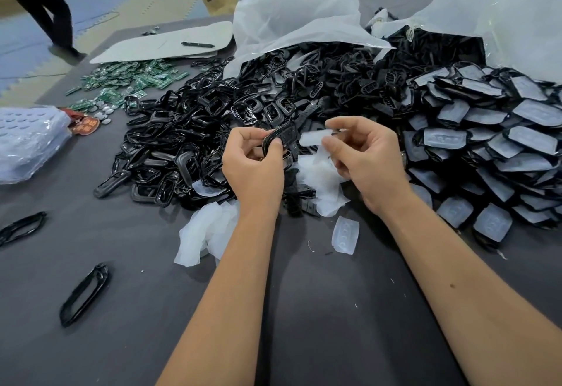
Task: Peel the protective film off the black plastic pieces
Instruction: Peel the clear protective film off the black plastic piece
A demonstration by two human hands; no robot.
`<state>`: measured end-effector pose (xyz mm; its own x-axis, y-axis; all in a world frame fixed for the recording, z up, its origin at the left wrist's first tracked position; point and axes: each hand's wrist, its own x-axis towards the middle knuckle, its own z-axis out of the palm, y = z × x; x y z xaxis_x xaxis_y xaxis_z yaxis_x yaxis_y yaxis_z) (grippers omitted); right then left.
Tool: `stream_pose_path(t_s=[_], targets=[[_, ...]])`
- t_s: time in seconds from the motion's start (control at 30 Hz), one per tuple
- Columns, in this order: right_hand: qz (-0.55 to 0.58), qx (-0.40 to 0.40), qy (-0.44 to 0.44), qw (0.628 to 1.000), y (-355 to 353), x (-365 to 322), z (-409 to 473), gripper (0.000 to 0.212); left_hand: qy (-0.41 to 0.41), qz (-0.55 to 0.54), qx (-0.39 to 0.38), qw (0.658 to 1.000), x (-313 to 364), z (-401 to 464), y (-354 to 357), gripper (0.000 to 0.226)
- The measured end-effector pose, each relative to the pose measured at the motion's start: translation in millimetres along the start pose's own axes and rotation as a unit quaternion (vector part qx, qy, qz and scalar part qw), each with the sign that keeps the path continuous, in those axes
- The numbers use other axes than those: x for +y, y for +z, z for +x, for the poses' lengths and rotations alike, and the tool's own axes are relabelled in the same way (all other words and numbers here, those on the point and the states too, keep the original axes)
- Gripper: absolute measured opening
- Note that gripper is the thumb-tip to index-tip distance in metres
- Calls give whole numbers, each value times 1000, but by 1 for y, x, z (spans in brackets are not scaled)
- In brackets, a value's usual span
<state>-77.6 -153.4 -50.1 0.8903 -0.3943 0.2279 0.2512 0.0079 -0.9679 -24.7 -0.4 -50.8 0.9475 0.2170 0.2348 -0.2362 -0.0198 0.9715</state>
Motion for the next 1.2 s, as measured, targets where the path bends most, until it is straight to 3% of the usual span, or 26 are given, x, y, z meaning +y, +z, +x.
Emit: stream_pose_path(t_s=[0.07,0.23,0.3,0.4,0.57,0.8,0.97,1.2], targets=[[-7,13,-11,1000,0,0,0,5,2,-2,0,1000,0,0,0,16],[40,18,-27,999,0,-1,0,15,15,-12,-24,1000,3,-3,-1,20],[8,28,-38,999,0,-1,-1,12,13,-15,-43,999,4,-3,0,22],[-43,42,-53,997,0,0,-1,26,4,-24,-65,998,3,-4,0,21],[0,57,-50,997,0,-1,0,39,-19,-63,-89,994,2,-5,0,15],[26,40,-64,997,1,0,1,15,1,-51,-122,991,0,-5,2,17],[36,21,-61,997,3,-1,0,9,-1,-64,-141,988,-2,-4,2,18],[-34,16,-91,995,4,5,0,11,4,-87,-180,980,-6,-3,2,15]])
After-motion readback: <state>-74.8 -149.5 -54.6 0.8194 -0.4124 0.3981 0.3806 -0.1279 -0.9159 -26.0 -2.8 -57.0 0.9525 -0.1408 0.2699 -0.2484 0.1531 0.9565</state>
